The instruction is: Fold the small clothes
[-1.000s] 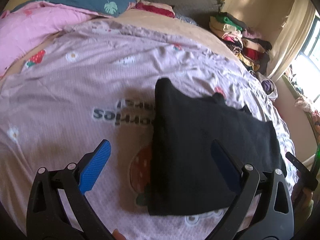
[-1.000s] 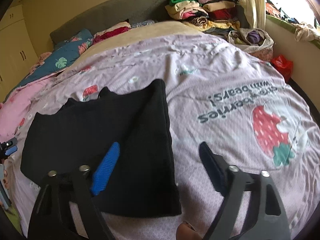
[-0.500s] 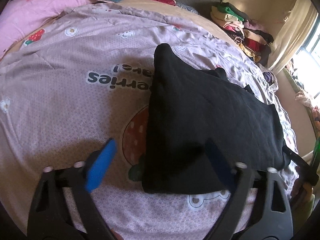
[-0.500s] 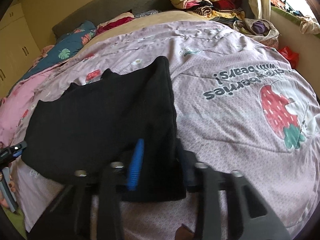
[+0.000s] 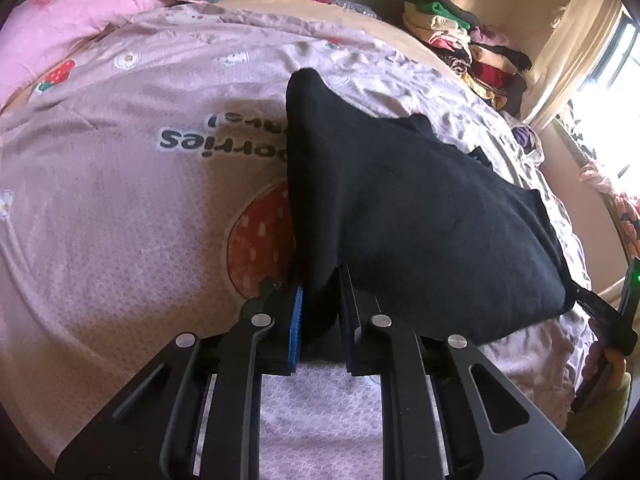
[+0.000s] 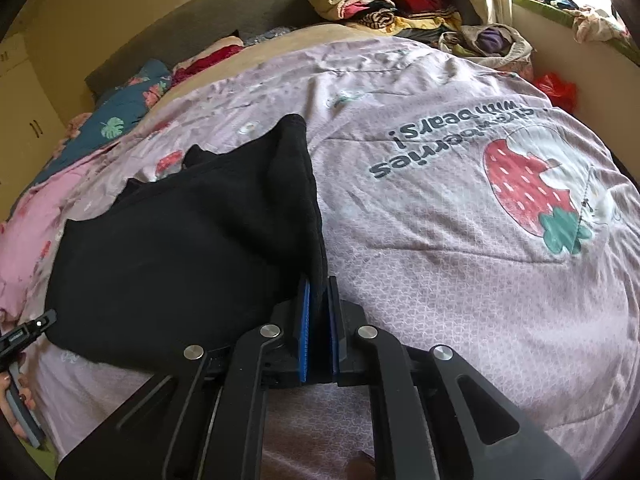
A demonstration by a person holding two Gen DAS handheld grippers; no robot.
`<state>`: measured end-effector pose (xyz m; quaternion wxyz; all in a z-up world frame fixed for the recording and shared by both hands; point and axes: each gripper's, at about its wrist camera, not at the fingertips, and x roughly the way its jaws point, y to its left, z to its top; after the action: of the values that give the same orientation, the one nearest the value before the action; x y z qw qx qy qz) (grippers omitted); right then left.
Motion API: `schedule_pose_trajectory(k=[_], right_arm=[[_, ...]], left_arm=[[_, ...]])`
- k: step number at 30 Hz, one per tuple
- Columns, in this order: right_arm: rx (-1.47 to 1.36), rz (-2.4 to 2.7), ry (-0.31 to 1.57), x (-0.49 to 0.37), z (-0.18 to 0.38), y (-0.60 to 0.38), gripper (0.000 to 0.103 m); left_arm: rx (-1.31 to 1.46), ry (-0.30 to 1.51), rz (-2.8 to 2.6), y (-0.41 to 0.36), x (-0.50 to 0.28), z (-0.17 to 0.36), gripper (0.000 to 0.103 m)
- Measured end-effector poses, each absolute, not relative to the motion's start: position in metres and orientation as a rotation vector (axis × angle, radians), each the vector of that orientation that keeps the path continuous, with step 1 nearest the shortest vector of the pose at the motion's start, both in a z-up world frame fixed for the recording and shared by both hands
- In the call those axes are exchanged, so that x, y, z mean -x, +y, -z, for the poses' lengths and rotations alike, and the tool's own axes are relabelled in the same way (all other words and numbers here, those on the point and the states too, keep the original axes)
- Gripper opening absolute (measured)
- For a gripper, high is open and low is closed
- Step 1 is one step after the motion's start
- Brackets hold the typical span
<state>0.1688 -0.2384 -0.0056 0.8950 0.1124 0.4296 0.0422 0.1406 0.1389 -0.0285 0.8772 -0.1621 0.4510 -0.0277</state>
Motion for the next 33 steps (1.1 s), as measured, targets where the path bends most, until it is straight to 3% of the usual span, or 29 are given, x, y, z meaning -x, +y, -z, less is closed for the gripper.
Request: schedule_pose_trajectory(k=[8,22,25,33], right_arm=[[-0.233,-0.059,0.884,-0.16,0.007,-0.242,0.012],[-0.27,-0.048,0.873,-0.145,0.005,-0.246,0.035],[-0.266,-0.058,0.855,-0.139,0.001,-0.242,0.048],[-0.261,-0.084,0.835,-0.126,-0.004,-0.235,0.053]], left_arm=[[0.319,0.939,0.037,0.135,-0.138,0.03,0.011],[0.274,0.934,0.001,0.13,-0.126,0.026,0.017],[0.276,0.932,-0.001,0.13,-0.123,0.025,0.022],[0.284,0.921,0.019,0.127,-0.112,0.017,0.039]])
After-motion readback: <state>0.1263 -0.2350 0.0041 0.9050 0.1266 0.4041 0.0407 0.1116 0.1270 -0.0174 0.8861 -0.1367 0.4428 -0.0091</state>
